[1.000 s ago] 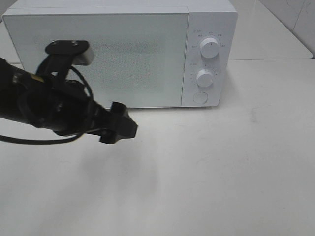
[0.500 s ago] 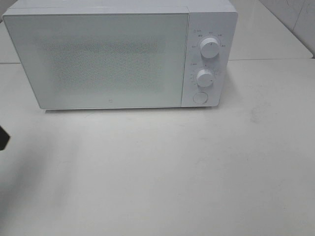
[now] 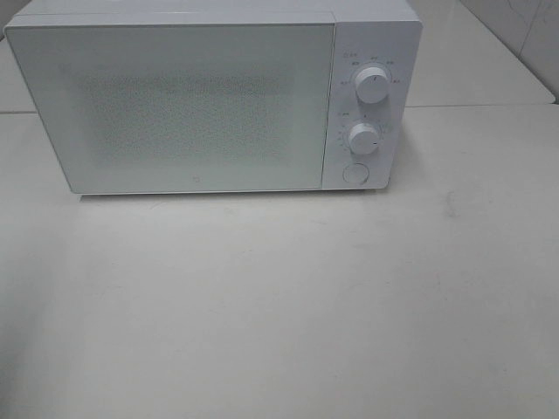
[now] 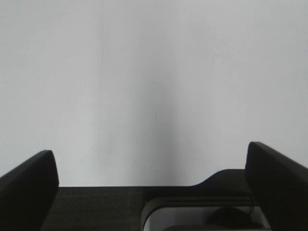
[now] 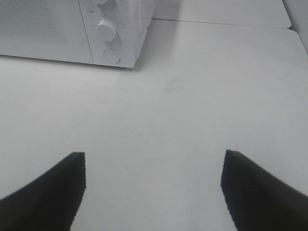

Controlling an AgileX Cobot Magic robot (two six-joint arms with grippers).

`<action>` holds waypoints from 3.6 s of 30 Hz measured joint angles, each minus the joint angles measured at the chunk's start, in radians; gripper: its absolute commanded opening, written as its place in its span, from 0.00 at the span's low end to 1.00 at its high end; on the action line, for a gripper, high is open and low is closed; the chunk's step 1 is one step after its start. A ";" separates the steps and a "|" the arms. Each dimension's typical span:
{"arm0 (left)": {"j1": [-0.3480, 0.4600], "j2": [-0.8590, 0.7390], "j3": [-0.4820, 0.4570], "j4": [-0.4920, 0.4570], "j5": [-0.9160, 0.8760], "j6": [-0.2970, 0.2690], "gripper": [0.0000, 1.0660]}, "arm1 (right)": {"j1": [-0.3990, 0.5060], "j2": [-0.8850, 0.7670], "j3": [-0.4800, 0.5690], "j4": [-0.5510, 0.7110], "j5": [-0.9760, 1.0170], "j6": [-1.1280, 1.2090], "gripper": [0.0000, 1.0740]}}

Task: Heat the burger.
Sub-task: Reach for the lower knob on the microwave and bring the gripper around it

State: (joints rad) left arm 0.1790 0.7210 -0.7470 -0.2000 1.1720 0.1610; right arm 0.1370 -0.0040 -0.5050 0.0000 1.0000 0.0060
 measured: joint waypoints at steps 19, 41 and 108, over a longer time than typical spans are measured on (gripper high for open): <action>-0.051 -0.566 0.227 0.007 -0.081 0.000 0.92 | 0.000 0.000 0.000 0.000 0.000 0.000 0.70; -0.051 -0.726 0.227 0.029 -0.082 0.000 0.92 | 0.000 0.000 0.000 0.000 0.000 0.000 0.70; -0.051 -0.726 0.227 0.029 -0.082 0.000 0.92 | 0.000 0.673 -0.038 -0.006 -0.706 0.008 0.70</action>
State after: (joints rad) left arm 0.1280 -0.0050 -0.5200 -0.1710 1.0900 0.1610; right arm 0.1370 0.6690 -0.5430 -0.0060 0.2940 0.0140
